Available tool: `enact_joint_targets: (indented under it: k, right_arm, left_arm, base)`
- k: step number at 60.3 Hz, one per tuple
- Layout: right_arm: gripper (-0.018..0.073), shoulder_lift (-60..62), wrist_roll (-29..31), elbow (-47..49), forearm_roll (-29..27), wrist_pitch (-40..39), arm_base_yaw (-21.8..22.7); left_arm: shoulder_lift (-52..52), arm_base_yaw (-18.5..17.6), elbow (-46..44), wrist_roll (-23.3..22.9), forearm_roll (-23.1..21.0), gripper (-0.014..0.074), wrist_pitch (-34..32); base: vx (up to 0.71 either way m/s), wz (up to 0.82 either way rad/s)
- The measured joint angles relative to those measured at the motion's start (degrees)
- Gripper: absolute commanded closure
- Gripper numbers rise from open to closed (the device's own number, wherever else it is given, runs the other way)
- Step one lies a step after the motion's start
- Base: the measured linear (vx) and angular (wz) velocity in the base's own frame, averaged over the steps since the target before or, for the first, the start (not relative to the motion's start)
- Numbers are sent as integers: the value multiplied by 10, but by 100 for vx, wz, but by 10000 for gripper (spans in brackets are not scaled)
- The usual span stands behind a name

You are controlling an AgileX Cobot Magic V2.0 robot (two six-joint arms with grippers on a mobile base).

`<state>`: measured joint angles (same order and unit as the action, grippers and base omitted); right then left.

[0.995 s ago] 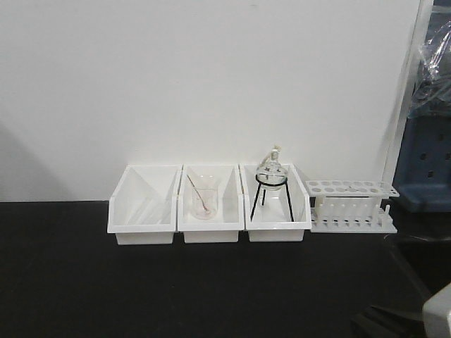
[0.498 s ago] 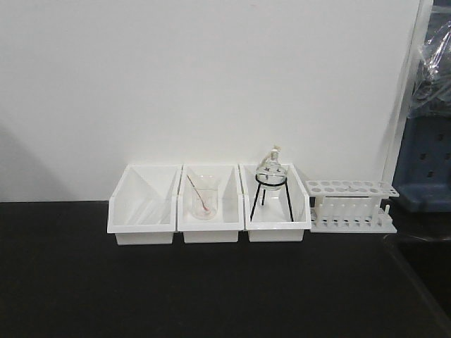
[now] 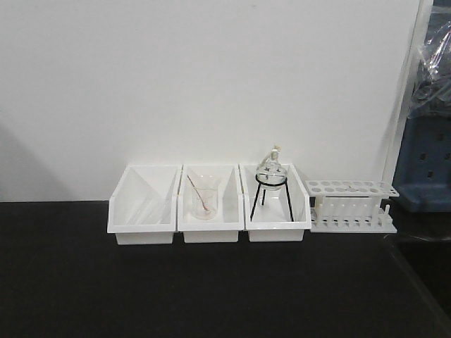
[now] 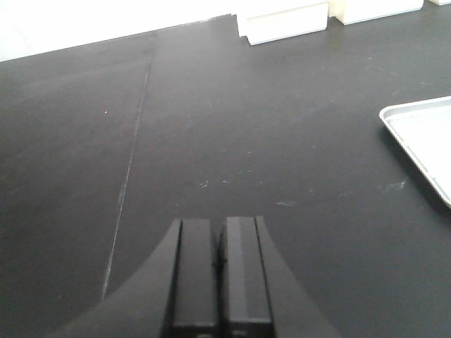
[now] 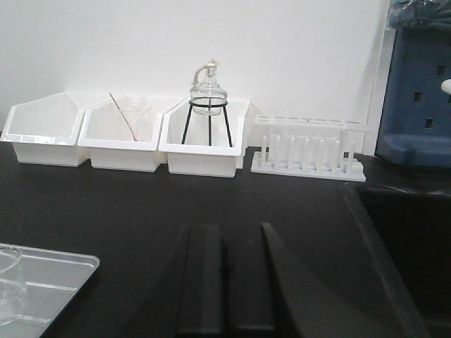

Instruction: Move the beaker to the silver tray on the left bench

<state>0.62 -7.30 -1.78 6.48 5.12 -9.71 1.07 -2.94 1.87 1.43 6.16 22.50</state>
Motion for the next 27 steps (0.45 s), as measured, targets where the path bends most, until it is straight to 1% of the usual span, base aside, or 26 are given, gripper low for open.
enact_joint_targets:
  k: [27]
  right_arm:
    - [571,0,0,0,0,0,0]
  left_arm:
    - [0,0,0,0,0,595,0]
  base:
    - [0,0]
